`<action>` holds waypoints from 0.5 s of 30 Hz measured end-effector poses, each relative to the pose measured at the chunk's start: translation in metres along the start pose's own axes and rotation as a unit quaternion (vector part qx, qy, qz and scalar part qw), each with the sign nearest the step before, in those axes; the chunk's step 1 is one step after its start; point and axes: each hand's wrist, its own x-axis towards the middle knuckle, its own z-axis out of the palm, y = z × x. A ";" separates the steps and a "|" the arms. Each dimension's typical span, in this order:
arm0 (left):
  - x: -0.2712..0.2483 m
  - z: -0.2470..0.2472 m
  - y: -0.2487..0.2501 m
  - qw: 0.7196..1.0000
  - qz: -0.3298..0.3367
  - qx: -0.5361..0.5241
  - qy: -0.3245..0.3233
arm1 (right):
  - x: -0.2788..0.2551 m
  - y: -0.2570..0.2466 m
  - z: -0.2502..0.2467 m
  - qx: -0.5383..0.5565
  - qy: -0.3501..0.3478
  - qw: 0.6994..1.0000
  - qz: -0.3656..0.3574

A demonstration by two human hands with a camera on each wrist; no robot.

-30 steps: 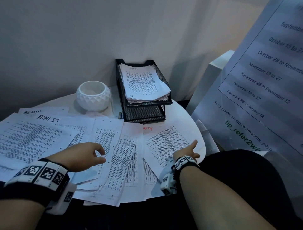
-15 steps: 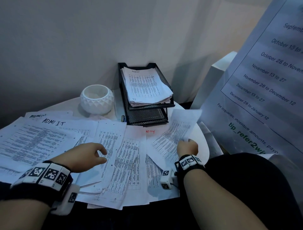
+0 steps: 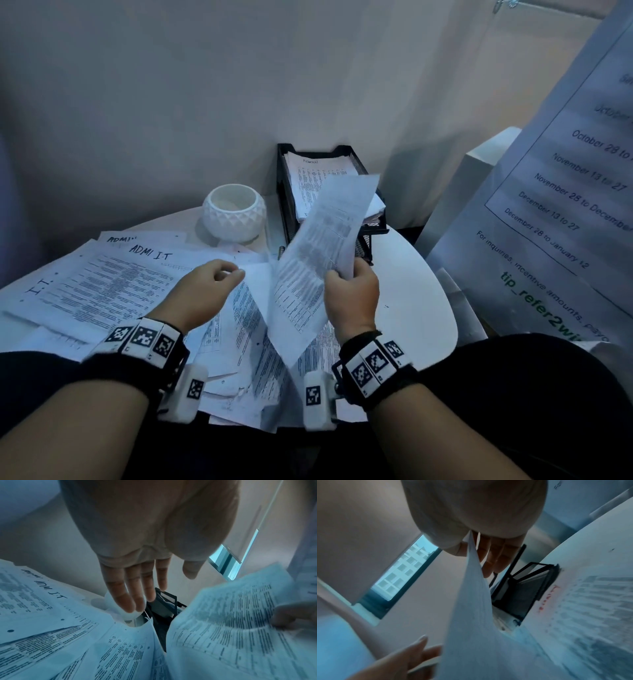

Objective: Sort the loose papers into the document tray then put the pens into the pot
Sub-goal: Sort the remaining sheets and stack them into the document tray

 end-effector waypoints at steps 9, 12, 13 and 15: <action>-0.004 -0.011 0.012 0.988 0.025 -0.142 0.059 | 0.009 -0.009 0.002 0.142 -0.161 0.977 0.006; -0.003 -0.007 0.013 0.990 0.052 -0.111 0.066 | 0.027 0.036 -0.012 0.073 -0.102 0.987 0.097; -0.004 -0.005 0.013 0.992 0.055 -0.095 0.068 | 0.033 0.055 -0.020 0.019 -0.075 0.988 0.135; -0.005 -0.003 0.012 0.995 0.045 -0.062 0.070 | 0.042 0.091 -0.042 -0.094 -0.023 0.971 0.219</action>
